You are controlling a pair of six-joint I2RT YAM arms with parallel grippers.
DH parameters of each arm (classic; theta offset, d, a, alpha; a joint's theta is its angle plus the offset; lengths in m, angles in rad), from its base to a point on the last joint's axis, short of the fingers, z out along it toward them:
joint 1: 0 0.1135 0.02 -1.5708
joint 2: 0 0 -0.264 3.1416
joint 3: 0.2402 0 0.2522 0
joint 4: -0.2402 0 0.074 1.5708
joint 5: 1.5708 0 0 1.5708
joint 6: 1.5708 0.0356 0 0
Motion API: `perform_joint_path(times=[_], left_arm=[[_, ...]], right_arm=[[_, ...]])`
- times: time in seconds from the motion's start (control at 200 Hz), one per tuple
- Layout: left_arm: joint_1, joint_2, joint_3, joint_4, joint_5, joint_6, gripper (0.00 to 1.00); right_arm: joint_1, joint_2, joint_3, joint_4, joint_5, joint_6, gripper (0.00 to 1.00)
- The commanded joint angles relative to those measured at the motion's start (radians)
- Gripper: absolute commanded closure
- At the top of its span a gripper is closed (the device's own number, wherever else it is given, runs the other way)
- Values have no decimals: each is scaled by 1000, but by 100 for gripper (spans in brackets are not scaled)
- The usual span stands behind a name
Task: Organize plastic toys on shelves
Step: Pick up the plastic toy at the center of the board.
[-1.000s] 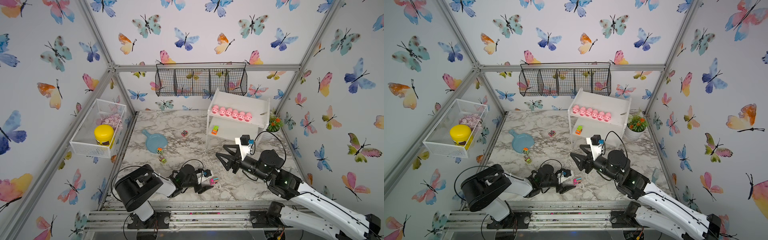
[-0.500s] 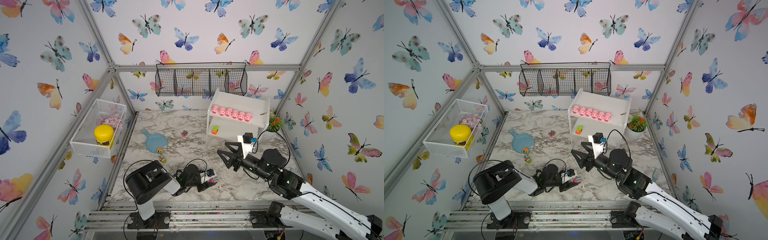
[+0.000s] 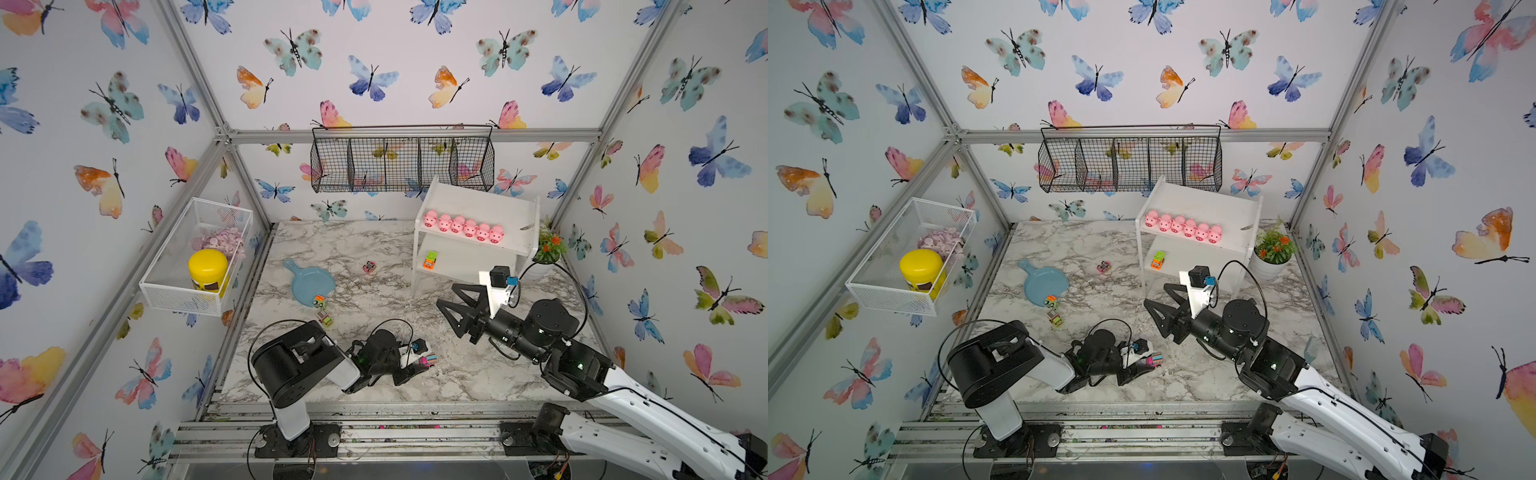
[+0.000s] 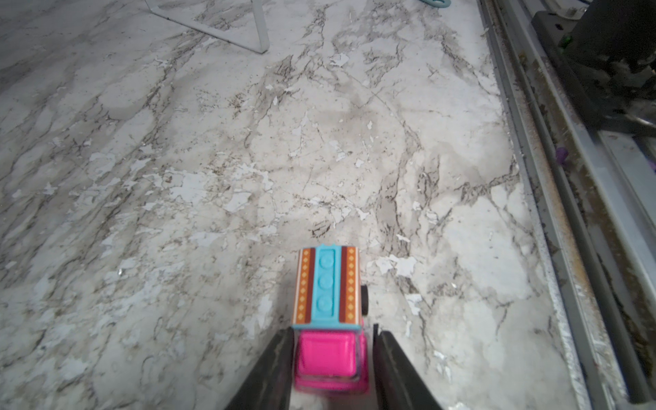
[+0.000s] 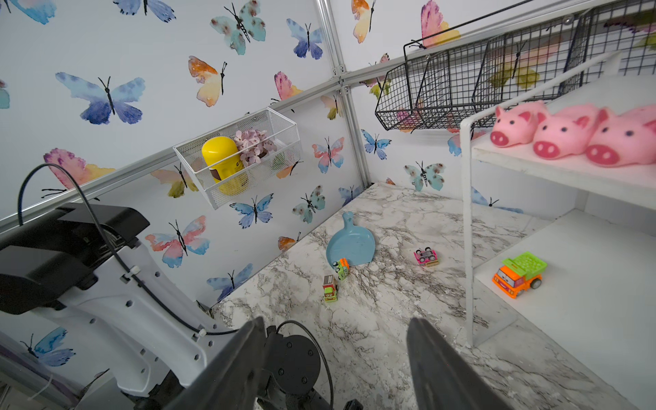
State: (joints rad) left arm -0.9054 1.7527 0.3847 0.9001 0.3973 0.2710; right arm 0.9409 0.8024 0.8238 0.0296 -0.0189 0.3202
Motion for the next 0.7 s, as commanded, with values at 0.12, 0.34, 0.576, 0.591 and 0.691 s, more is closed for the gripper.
perform_joint_path(times=[0.12, 0.34, 0.576, 0.591, 0.691], left_arm=[[-2, -24, 6, 0, 3, -17, 67], [0, -119, 40, -53, -4, -63, 69], [3, -279, 193, -287, -150, -192, 70], [3, -285, 203, -294, -159, -201, 69], [5, -291, 293, -359, -254, -272, 70]], right_arm=[[-7, -21, 33, -17, 20, -15, 31], [-7, -38, 87, -69, 94, -36, 31], [-7, 15, 307, -228, 327, -106, 34], [-7, 20, 320, -231, 335, -114, 34], [-7, 43, 395, -251, 395, -152, 34]])
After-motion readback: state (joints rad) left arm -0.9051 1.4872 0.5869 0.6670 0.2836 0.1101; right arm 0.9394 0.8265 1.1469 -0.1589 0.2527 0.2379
